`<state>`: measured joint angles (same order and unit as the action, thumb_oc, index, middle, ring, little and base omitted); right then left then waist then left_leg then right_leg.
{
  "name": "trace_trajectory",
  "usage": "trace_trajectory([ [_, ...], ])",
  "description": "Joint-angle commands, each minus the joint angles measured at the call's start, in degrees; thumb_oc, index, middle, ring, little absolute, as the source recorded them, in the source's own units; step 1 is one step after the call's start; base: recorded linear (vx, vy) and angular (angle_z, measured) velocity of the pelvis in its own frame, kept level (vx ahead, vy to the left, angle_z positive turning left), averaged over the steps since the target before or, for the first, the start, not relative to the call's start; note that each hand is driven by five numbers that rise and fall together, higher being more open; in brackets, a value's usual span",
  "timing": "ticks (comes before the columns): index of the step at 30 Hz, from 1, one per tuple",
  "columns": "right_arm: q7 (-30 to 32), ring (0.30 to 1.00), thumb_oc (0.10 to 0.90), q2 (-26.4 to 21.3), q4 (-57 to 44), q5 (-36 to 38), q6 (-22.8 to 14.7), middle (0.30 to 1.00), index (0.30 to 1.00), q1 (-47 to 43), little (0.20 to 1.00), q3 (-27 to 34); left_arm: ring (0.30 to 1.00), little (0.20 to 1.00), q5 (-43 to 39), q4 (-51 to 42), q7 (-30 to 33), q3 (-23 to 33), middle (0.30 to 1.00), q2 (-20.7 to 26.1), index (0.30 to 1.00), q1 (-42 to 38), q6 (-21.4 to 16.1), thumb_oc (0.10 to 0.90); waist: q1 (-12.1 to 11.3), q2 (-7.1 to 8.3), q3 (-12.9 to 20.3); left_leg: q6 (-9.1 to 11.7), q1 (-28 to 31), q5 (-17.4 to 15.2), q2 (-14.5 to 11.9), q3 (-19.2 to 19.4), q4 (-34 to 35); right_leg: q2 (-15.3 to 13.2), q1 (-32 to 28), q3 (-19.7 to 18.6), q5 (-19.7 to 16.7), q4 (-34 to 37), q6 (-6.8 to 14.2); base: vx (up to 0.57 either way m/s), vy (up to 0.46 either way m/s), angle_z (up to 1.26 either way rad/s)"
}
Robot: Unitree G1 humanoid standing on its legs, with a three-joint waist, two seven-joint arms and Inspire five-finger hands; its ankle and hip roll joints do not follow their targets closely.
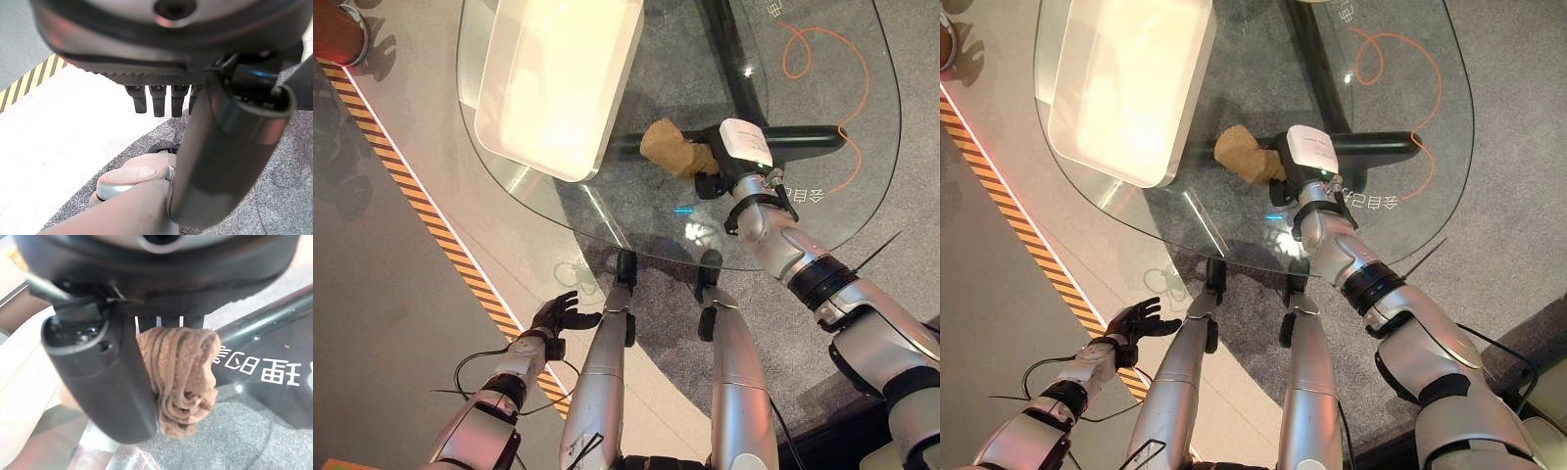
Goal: Wipe the table with a cloth and put it in the basket.
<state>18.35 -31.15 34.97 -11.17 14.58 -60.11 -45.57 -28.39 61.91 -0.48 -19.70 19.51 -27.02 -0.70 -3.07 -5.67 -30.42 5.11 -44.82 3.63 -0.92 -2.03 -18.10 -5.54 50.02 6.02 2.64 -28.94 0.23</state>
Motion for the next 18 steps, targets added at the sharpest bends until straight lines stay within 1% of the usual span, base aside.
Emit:
trace_trajectory([
  [1, -3.4, 0.300, 0.100, 5.3, -4.7, -0.6, -3.5, 0.300, 0.300, 3.7, 0.200, -5.0, 0.900, 0.900, 0.4, 3.1, 1.8, 0.8, 0.900, 0.2, 0.900, 2.2, -0.1, 0.800, -0.2, 0.11, 0.6, -3.7, 0.1, -1.6, 4.7, 3.8, -1.8, 2.6, -2.8, 2.4, 0.3, 3.6, 0.7, 0.00, 0.000, 0.00],
  [3, -2.5, 0.300, 0.100, 5.1, -4.9, 0.5, -3.0, 0.300, 0.300, 3.8, 0.200, -4.9, 0.900, 0.900, -0.3, 2.8, 2.4, 0.8, 0.900, 0.3, 0.900, 2.2, -0.9, 0.800, -0.2, 0.11, 0.6, -3.7, 0.3, -1.5, 4.7, 3.8, -1.7, 2.6, -2.9, 2.4, 0.3, 3.5, 0.7, 0.00, 0.000, 0.00],
  [7, 3.4, 0.300, 0.100, 4.9, -4.0, 7.0, -2.5, 0.300, 0.300, 4.5, 0.200, -2.8, 0.900, 0.900, -2.9, 2.0, 3.6, 1.9, 0.900, 0.6, 0.900, 1.7, -4.0, 0.800, -0.1, 0.15, 0.6, -3.6, 0.7, -1.4, 4.6, 3.8, -1.5, 2.6, -3.3, 2.1, 0.2, 3.7, 0.8, 0.00, 0.008, 0.00],
  [8, 5.3, 0.300, 0.100, 4.8, -3.2, 9.3, -2.9, 0.300, 0.300, 4.7, 0.200, -1.9, 0.900, 0.900, -3.6, 1.5, 4.1, 2.1, 0.900, 0.7, 0.900, 1.5, -4.8, 0.800, -0.1, 0.13, 0.6, -3.6, 0.9, -1.3, 4.5, 3.9, -1.2, 2.5, -3.5, 2.1, 0.1, 3.9, 0.8, 0.00, 0.000, 0.00],
  [10, 6.9, 0.300, 0.100, 4.8, -2.8, 11.2, -3.3, 0.300, 0.300, 4.8, 0.200, -1.0, 0.900, 0.900, -4.2, 1.1, 4.8, 2.3, 0.900, 0.6, 0.900, 1.5, -5.5, 0.800, -0.1, 0.13, 0.6, -3.6, 1.0, -1.2, 4.5, 3.9, -1.0, 2.6, -3.5, 2.1, 0.1, 3.9, 0.8, 0.00, 0.000, 0.00],
  [12, 10.7, 0.300, 0.100, 4.6, -2.0, 15.3, -4.6, 0.300, 0.300, 5.4, 0.200, 2.2, 0.900, 0.900, -5.6, -0.4, 7.0, 3.2, 0.900, 0.7, 0.900, 1.6, -7.0, 0.800, -0.1, 0.20, 0.6, -3.5, 1.4, -1.1, 4.4, 3.9, -0.6, 2.7, -3.9, 2.2, -0.1, 4.1, 0.9, 0.00, 0.000, 0.00],
  [15, 13.3, 0.300, 0.100, 4.1, -1.6, 18.1, -5.8, 0.300, 0.300, 5.5, 0.200, 5.5, 0.900, 0.900, -8.3, -2.1, 9.6, 4.9, 0.900, 0.9, 0.900, 1.7, -8.4, 0.800, -0.3, 0.25, 0.6, -3.6, 1.8, -1.1, 4.3, 3.9, -0.5, 2.8, -4.1, 2.3, -0.1, 3.9, 1.0, 0.00, 0.000, 0.00],
  [18, 15.1, 0.300, 0.100, 3.3, -2.1, 19.2, -7.0, 0.300, 0.300, 5.9, 0.200, 8.2, 0.900, 0.900, -10.0, -3.6, 11.7, 6.8, 0.900, 1.1, 0.900, 2.0, -9.8, 0.800, -0.4, 0.45, 0.6, -3.6, 2.1, -1.1, 4.3, 3.8, -0.3, 2.9, -4.4, 2.4, -0.1, 3.8, 1.0, 0.00, 0.000, 0.00],
])
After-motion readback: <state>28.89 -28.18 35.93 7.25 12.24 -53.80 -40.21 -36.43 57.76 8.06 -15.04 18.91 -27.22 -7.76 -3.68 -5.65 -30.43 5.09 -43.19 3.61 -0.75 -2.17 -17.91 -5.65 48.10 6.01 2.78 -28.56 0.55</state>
